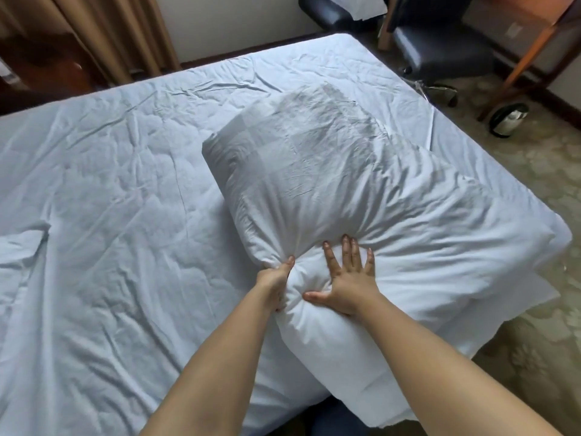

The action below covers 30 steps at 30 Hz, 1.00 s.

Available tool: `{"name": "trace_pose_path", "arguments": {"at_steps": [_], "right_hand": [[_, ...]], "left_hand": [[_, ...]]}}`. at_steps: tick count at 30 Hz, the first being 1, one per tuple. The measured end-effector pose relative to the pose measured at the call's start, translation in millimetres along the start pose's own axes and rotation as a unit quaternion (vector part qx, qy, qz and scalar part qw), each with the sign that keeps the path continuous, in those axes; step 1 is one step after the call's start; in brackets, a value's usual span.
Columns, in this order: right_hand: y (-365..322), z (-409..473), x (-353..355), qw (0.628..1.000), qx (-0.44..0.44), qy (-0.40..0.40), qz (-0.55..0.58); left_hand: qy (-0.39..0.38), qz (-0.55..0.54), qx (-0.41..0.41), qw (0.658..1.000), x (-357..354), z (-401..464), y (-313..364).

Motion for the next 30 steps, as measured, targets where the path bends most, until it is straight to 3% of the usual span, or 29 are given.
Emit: {"name": "trace_pose_path", "arguments": {"at_steps": [6, 8, 10, 13, 14, 16, 19, 30], "right_hand": [[-21, -21, -56, 0.998, 0.002, -0.044, -0.048], [-25, -23, -70, 0.998, 0.000, -0.033, -0.054], [-29, -23, -75, 0.999, -0.008, -0.009, -0.052], [-31, -31, -82, 0.997, -0.041, 0.016, -0.065], [-32, -36, -87, 0.996, -0.057, 0.019, -0.059], [-45, -48, -103, 0.995, -0.088, 0.017, -0.036], [-71, -61, -131, 0.992, -0.127, 0.019, -0.009], [-63, -14, -186, 0.980, -0.175, 0.064, -0.064]], "left_hand": [[-0.022, 0.146, -0.096, 0.984, 45, 11, -46], [-0.002, 0.289, -0.183, 0.940, 51, 12, -67], [0.060, 0.479, -0.319, 0.816, 55, 11, -79], [0.109, 0.622, -0.543, 0.554, 52, 7, -76], [0.112, 0.652, -0.582, 0.473, 50, 9, -74], [0.117, 0.683, -0.623, 0.364, 49, 18, -67], [0.135, 0.692, -0.644, 0.298, 40, 30, -48], [0.142, 0.606, -0.767, 0.156, 7, 82, -49]]}}
Point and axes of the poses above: each hand's wrist, its own z-axis towards the middle knuckle, its own x-axis out of the back of the hand, y = z × x, the point moved 5 cm from there along z, towards the middle knuckle, and after that the axes turned 4 degrees about z, right-handed, at the moved point
